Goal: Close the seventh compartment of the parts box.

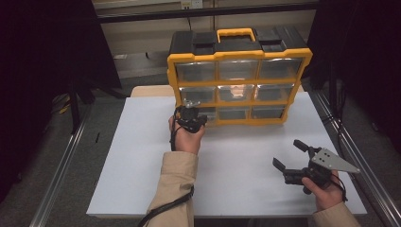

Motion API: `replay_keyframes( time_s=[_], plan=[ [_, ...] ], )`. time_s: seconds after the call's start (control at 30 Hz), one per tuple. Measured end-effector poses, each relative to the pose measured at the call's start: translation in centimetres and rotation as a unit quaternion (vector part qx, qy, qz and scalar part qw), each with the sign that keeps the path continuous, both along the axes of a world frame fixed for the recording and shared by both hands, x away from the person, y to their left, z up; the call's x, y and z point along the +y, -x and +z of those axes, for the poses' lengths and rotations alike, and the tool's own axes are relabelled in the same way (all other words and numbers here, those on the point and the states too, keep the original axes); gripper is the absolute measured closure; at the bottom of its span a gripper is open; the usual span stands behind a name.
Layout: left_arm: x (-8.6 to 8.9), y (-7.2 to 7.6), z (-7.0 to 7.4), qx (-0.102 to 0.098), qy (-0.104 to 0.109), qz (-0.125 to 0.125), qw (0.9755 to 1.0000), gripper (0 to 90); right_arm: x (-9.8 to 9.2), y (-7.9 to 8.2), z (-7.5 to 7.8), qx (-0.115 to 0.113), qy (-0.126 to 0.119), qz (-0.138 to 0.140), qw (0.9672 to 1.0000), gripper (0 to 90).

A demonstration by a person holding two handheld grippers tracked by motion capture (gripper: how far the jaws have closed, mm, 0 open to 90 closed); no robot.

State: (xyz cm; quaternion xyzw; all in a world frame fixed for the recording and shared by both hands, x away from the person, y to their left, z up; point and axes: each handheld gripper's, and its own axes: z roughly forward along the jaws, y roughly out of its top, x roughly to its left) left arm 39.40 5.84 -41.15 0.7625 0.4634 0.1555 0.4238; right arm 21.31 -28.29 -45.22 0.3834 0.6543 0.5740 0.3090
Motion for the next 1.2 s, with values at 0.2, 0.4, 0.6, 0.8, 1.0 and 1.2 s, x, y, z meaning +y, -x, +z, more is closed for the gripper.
replay_keyframes(
  time_s=[0.2, 0.4, 0.6, 0.8, 1.0, 1.2],
  plan=[
    [-0.17, -0.05, -0.09, -0.002, 0.002, 0.004, 1.0, 90.0, -0.06, 0.06, -0.01, 0.0, -0.002, -0.001, 1.0, 0.9],
    [-0.21, -0.15, -0.11, -0.004, -0.001, 0.001, 1.0, 90.0, -0.04, 0.12, 0.01, 0.001, -0.004, -0.002, 1.0, 0.9],
    [-0.22, -0.24, -0.15, -0.006, -0.003, 0.005, 1.0, 90.0, -0.09, 0.14, 0.0, 0.001, -0.002, -0.002, 1.0, 0.9],
    [-0.34, -0.3, -0.21, -0.008, 0.003, 0.012, 0.9999, 90.0, -0.08, 0.22, 0.0, 0.003, -0.004, -0.006, 1.0, 0.9],
    [-0.26, -0.39, -0.19, -0.01, 0.004, 0.016, 0.9998, 90.0, -0.05, 0.2, -0.05, 0.003, 0.0, -0.003, 1.0, 0.9],
    [0.01, -0.5, -0.14, -0.013, -0.006, 0.015, 0.9998, 90.0, -0.09, 0.26, -0.03, 0.004, -0.002, -0.005, 1.0, 0.9]
  ],
)
